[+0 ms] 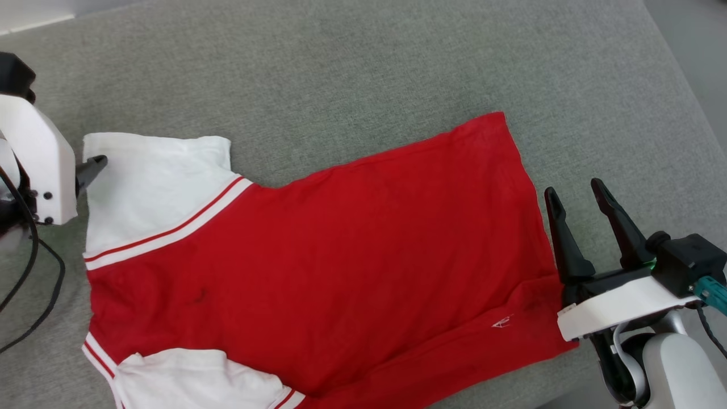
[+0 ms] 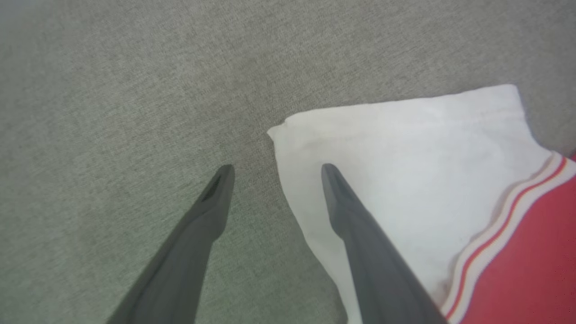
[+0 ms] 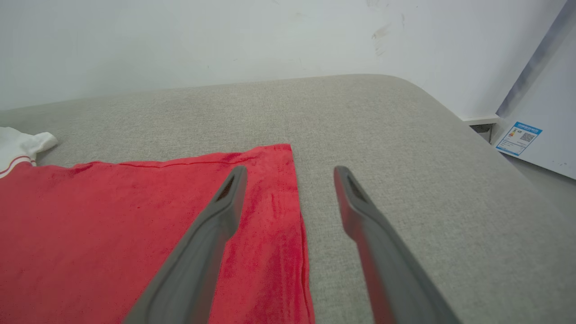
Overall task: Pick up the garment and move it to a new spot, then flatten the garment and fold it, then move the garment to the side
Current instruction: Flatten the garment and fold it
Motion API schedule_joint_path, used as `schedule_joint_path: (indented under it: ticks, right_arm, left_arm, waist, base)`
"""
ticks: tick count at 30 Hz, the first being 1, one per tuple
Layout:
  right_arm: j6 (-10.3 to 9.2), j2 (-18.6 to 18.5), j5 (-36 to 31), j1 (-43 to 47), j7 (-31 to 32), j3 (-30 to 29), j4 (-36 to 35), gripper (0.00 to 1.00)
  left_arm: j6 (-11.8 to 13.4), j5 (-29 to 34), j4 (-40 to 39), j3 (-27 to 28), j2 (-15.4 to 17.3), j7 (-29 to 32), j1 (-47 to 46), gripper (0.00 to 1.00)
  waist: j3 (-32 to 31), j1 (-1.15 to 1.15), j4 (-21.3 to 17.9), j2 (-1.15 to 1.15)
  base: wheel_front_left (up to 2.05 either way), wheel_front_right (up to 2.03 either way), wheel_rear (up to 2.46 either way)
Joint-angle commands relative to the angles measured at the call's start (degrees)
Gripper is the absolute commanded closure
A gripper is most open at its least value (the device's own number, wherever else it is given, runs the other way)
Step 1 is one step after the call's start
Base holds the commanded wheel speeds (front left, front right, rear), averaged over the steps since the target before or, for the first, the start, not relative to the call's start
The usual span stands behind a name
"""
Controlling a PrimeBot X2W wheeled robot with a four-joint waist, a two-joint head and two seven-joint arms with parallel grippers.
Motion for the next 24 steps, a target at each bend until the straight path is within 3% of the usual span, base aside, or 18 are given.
schedule_joint_path:
  ticks: [1,10,11,12,13,24]
  right_arm:
    - [-0.03,0.4,0.2,-1.2,-0.4,0.3,0.3,0.00]
    - [-0.03,1.0,0.0,-2.4,-1.3,1.7,2.1,0.00]
    - [-0.03,1.0,-0.2,-2.4,-1.3,1.6,2.2,0.00]
    - [-0.03,1.0,-0.2,-2.4,-1.3,1.6,2.4,0.00]
    - [-0.04,1.0,-0.4,-2.5,-1.3,1.6,2.5,0.00]
    - [-0.03,-0.9,-1.1,-2.3,1.1,0.9,2.6,0.00]
  left_arm:
    - [0.4,0.0,0.5,0.0,0.4,0.9,-1.1,0.00]
    - [0.7,0.7,2.6,-1.8,0.6,5.5,-2.9,0.00]
    - [0.6,0.2,2.7,-2.3,0.4,6.6,-2.4,0.44]
    - [0.5,-0.3,2.7,-2.6,0.2,7.4,-2.0,0.79]
    - [0.4,-0.7,2.7,-2.8,0.0,8.0,-1.6,1.00]
    - [-0.8,-0.5,2.1,-0.5,-2.2,-1.7,-0.9,1.00]
  waist:
    - [1.1,-0.01,-1.0,0.00]
    - [3.4,-0.01,-1.9,0.00]
    - [3.5,-0.01,-1.9,0.00]
    - [3.5,-0.01,-1.9,0.00]
    - [3.5,-0.01,-1.8,0.00]
    - [-0.3,-0.01,0.4,0.00]
  base:
    - [0.00,0.00,0.00]
    - [0.00,0.00,0.00]
    - [0.00,0.00,0.00]
    - [0.00,0.00,0.00]
    - [0.00,0.00,0.00]
    - [0.00,0.00,0.00]
